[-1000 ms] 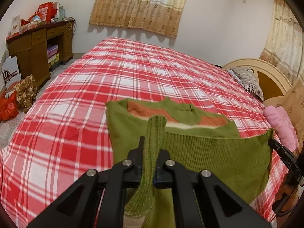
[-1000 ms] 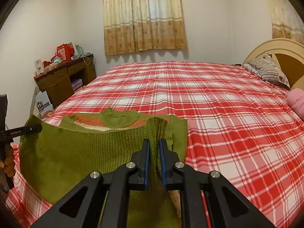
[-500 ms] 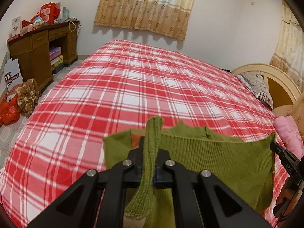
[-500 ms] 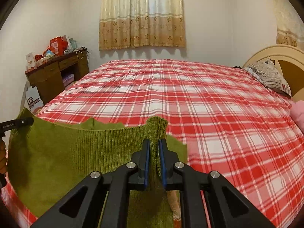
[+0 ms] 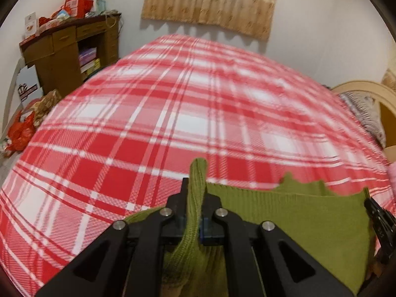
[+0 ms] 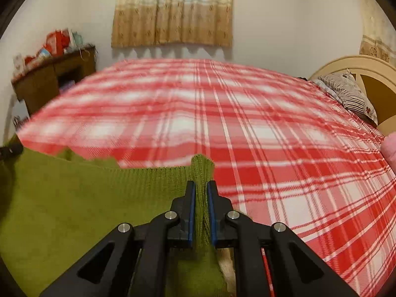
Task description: Fold small clothes
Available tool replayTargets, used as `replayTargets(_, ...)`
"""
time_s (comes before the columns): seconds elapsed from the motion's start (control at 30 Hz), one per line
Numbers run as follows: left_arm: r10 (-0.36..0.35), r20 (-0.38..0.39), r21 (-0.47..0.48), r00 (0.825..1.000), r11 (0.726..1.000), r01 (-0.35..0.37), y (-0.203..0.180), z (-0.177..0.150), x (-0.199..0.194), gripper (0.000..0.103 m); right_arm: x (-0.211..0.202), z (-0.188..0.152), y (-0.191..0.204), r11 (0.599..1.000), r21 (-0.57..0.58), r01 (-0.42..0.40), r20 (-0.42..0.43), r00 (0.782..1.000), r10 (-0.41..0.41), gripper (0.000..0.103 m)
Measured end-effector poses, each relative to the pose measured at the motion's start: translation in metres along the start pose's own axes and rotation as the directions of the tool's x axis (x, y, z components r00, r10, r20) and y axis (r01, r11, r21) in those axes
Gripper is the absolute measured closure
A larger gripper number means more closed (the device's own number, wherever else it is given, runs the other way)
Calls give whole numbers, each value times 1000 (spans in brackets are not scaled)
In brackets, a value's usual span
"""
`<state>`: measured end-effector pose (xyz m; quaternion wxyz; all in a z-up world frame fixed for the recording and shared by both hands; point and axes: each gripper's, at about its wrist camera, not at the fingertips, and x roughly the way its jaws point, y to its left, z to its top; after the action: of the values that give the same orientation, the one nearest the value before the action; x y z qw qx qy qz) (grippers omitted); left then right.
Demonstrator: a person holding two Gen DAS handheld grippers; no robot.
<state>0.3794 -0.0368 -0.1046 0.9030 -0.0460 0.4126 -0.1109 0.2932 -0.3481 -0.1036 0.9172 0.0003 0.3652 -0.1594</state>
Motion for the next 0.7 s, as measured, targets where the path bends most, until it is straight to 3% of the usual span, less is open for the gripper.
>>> replayTargets(0.13, 23, -9, 2, 1000, 1000, -23, -2, 1, 5, 95, 7, 0, -7, 999, 34, -15, -27, 1000, 16, 94)
replayTargets(0.23, 62, -45, -10, 997, 998, -62, 0, 2, 14, 83, 18, 0, -6, 999, 30, -11, -78, 997, 14, 91)
replayTargets(0.33, 52, -63, -12, 997, 999, -53, 1, 3, 15, 81, 20, 0, -2, 1000, 15, 26, -105, 994, -25, 68)
replayTargets(0.37, 50, -65, -5, 997, 999, -51, 1, 3, 12, 77, 19, -1, -2, 999, 18, 40, -123, 992, -37, 46)
replayTargets(0.4, 53, -69, 8, 996, 999, -53, 0, 3, 7, 75, 17, 0, -7, 999, 32, 26, -136, 990, -21, 41)
replayTargets(0.47, 49, -68, 38, 996, 998, -47, 2, 2, -13, 66, -7, -3, -25, 991, 123, -47, -83, 995, 58, 41)
replayTargets(0.5, 44, -59, 49, 997, 998, -41, 3, 1, -22, 64, -30, -8, -38, 981, 186, -60, -4, 998, 62, 41)
replayTargets(0.57, 41, -38, 98, 998, 995, -37, 6, -9, -47, 50, -76, -23, -61, 960, 266, -82, 112, 992, 54, 41)
replayTargets(0.63, 61, -19, 161, 998, 985, -57, 5, -31, -73, 43, -103, -40, -69, 966, 252, -53, 107, 994, 27, 42)
replayTargets(0.7, 55, -15, 200, 998, 978, -51, 3, -55, -92, 43, -126, -61, -72, 971, 236, -31, 97, 995, 8, 50)
